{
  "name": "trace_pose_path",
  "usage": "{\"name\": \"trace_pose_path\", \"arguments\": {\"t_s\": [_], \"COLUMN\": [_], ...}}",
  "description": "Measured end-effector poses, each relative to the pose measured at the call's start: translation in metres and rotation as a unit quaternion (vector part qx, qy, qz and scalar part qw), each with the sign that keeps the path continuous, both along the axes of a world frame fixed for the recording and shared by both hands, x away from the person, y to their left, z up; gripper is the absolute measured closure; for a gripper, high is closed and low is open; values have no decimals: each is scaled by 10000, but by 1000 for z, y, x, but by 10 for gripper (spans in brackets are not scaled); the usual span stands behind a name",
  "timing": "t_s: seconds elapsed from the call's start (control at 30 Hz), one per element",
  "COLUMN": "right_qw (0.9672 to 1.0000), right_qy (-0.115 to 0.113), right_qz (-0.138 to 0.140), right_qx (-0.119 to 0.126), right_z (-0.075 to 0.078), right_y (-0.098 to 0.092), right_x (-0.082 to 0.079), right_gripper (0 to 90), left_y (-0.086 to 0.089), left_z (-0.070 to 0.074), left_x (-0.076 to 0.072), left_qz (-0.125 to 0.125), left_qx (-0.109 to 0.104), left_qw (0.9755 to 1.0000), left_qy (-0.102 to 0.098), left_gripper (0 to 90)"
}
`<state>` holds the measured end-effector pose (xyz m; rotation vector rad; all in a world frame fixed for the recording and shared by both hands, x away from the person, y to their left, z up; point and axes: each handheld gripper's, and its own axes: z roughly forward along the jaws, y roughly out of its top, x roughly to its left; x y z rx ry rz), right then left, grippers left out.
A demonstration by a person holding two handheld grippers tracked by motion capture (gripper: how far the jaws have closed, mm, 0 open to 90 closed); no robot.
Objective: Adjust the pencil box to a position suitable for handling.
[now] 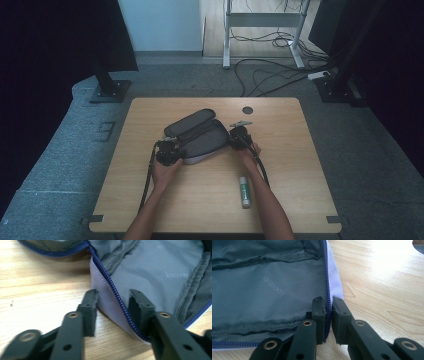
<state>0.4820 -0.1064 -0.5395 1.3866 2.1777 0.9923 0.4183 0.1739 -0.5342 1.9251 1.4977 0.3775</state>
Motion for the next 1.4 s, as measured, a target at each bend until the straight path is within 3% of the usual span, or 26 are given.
{"name": "trace_pose_path", "arguments": {"t_s": [0.5,0.67,1.1,1.4], "right_qw": [9998,9995,9989,9981], "right_qy": [-131,-222,-311,-477], "right_qz": [-82,-104,-152,-168], "right_qx": [94,185,301,342], "right_z": [10,19,32,42], "right_y": [-2,-6,-9,-8], "right_x": [-6,-11,-24,-41], "right_gripper": [853,854,855,855], "left_y": [1,2,4,8], "left_z": [2,6,18,27], "left_x": [-2,-3,-10,-16], "left_qz": [-109,-184,-248,-332], "left_qx": [1,-139,-193,-217], "left_qw": [9998,9995,9989,9983], "left_qy": [-156,-216,-354,-421], "left_gripper": [809,827,838,845]}}
